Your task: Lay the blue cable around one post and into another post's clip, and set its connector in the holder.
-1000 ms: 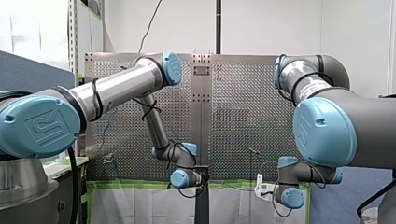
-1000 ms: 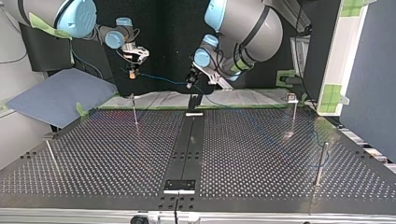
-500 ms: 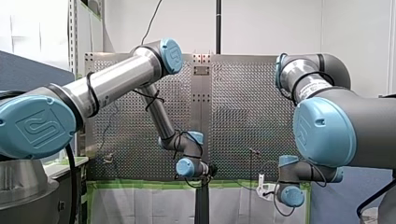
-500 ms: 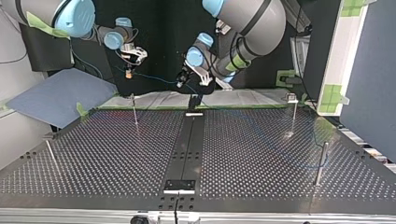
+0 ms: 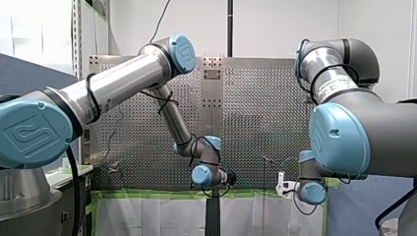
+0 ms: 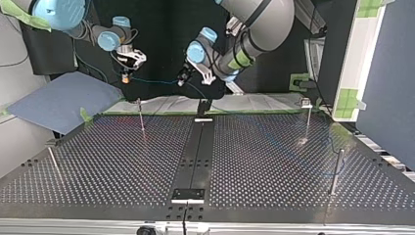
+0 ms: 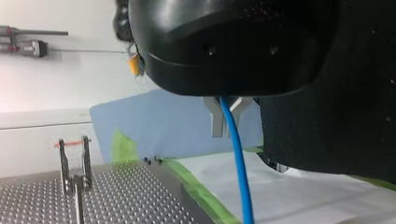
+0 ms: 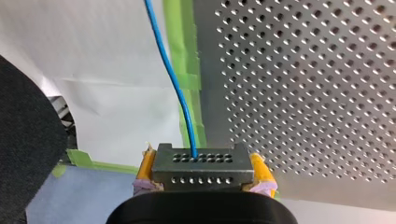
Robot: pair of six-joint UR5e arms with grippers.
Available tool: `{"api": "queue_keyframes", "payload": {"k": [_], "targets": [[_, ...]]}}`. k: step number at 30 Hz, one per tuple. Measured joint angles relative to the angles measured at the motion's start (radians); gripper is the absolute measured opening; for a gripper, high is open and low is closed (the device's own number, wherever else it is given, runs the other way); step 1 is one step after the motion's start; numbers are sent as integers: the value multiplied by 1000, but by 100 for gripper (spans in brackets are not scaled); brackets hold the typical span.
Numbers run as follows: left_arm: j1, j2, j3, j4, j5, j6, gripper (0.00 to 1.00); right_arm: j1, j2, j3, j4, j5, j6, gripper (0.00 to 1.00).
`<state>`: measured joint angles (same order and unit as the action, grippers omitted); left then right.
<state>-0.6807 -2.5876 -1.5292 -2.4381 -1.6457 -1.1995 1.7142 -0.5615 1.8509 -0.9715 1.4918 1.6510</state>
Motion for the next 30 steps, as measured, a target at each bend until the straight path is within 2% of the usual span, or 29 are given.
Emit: {"api": "queue_keyframes", "payload": {"k": [4,9,13,17,22,24,26,30], "targets": [[-26,1,1,2,-18,-2,2,-13,-34,17,6,-1,4,0],[-40,1,11,-5,-34,-5,2,-36,-83,34,4,-7,19,0],[-47,1,30,-16,-51,-18,2,-65,-120,36,1,-22,24,0],[-52,1,51,-22,-57,-38,2,-100,-151,36,3,-52,33,0],[-55,1,73,-22,-75,-73,2,-143,-159,36,-8,-95,49,0],[-56,1,77,-21,-87,-85,2,-160,-160,35,-19,-113,62,0],[-56,1,79,-20,-98,-99,2,-171,-160,32,-34,-131,77,0],[-56,1,80,-18,-105,-115,2,-179,-159,15,-41,-165,97,0]]}}
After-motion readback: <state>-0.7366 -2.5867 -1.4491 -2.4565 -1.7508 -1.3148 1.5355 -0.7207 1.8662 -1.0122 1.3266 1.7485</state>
